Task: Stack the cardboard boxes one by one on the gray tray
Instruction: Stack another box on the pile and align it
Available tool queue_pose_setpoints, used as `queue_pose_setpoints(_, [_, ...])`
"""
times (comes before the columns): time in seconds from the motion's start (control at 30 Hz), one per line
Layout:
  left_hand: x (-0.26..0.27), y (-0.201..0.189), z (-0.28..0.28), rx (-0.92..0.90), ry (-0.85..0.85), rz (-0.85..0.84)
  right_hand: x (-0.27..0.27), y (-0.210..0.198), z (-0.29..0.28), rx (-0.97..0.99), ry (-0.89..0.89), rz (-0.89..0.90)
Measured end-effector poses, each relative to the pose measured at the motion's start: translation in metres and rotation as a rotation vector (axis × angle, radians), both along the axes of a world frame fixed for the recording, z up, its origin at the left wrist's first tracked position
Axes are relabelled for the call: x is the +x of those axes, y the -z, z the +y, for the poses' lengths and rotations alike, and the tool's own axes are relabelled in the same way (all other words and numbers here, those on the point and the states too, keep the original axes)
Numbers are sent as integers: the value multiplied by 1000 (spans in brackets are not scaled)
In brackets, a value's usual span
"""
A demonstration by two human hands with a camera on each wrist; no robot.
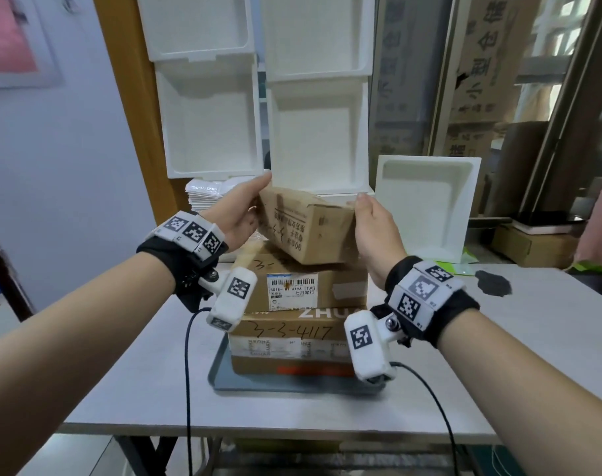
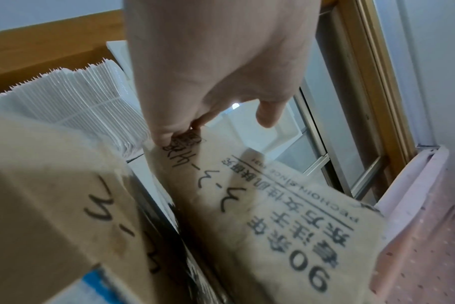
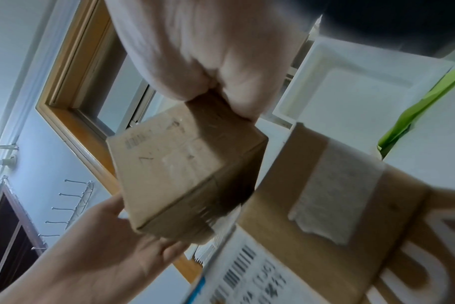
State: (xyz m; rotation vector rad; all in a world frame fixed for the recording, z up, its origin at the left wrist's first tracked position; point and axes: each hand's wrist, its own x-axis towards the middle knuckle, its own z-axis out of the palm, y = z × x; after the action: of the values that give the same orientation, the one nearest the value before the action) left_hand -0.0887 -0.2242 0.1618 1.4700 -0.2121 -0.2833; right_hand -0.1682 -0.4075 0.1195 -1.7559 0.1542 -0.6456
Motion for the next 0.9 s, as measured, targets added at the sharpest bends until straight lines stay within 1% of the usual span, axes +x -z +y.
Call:
queue_pose_setpoints(0.13, [-2,11,14,-123,-18,18,9,-15,-3,60,-81,1])
queue_pose_setpoints(0.23, [-7,20,25,-186,-28,20,15,-13,-8,52,-130,25])
queue_pose_setpoints(0.3, [-13,25,29,-164,-37,-4,21,-6,-12,51,-107,19])
queue_pose_setpoints(0.43, [-20,31,33,-58,-102,-71,27,6,-14,-58,-25,30])
queue_pose_setpoints(0.53, [-17,31,35,-15,-140,-80,20,7,-10,-72,1,42])
queue_pose_setpoints(0.7, [-6,28,36,-18,-144,-50,4,16,-2,-102,-53,45])
queue_pose_setpoints(0.77, [-3,28,36,-30,-121,-29,1,20,3,-98,-82,79])
queue_pose_setpoints(0.9, [-6,26,32,-69,-102,-16,1,15,5,12,-130,120])
